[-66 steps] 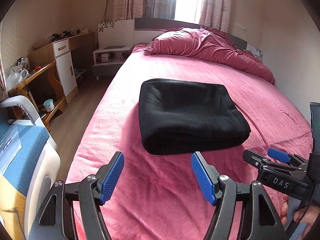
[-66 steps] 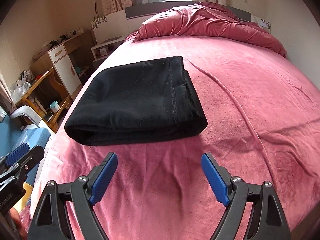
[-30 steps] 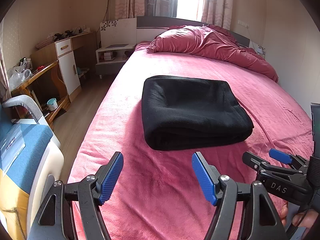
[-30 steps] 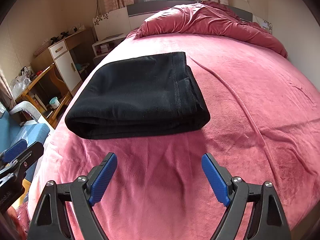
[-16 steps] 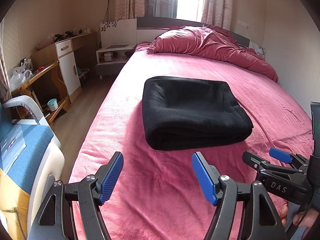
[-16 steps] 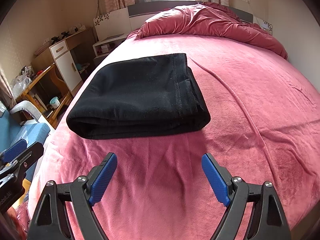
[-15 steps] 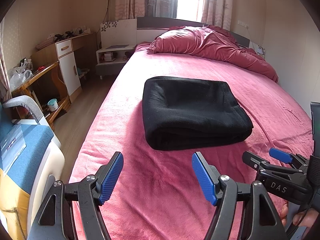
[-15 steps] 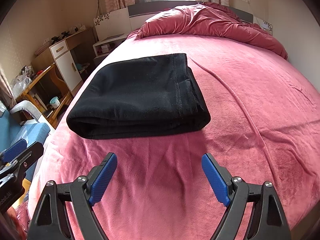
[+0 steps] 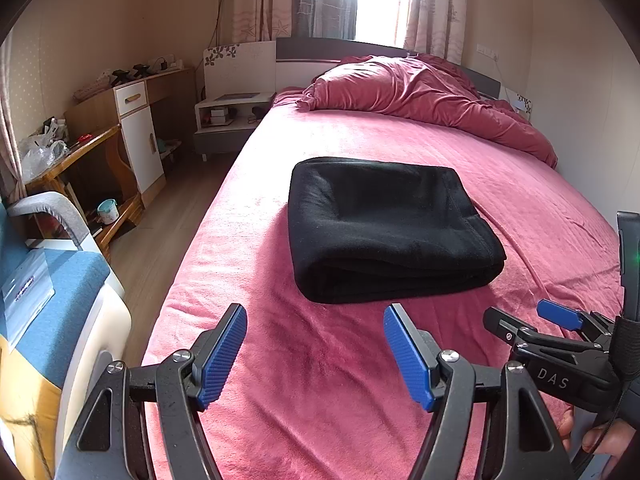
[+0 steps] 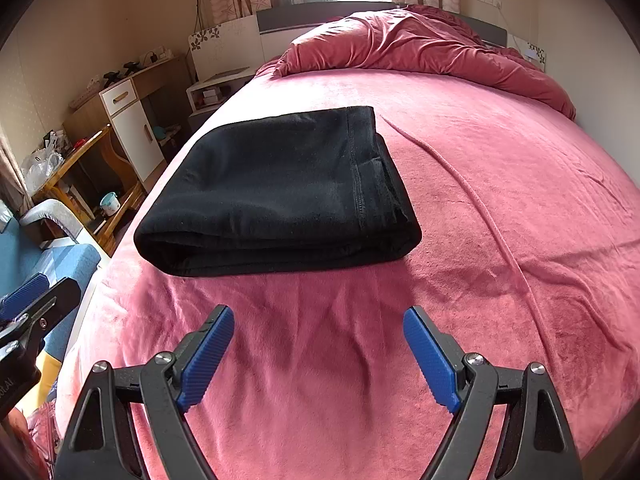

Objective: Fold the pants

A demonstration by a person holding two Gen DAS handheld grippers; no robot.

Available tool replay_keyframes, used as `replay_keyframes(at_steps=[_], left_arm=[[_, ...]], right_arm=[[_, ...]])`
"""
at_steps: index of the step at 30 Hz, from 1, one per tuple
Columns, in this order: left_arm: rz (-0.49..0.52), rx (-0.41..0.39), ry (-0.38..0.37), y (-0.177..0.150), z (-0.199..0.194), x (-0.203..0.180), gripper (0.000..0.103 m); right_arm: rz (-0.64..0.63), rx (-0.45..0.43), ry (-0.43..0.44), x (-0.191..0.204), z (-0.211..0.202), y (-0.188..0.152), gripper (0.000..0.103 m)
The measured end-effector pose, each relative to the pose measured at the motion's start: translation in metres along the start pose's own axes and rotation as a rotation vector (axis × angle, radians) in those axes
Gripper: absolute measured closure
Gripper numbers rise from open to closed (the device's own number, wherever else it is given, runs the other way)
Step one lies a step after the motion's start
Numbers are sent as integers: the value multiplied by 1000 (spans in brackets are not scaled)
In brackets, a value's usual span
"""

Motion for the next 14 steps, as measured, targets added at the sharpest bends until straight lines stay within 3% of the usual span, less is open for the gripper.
replay_keyframes(at_steps=[14], left_arm=[[-17,7,-20,-3,4,4,31]], right_arm=[[10,20,-5,-3,6,-5,16]])
Point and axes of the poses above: each gripper's, at about its wrist camera, not at the fingertips, and z roughly the way its jaws point, x to its left, y to its top, the point moved 3 cm from there along z, roughly the way its jaws point, and after that the axes turned 14 degrees about -y, right-handed, at the moved point
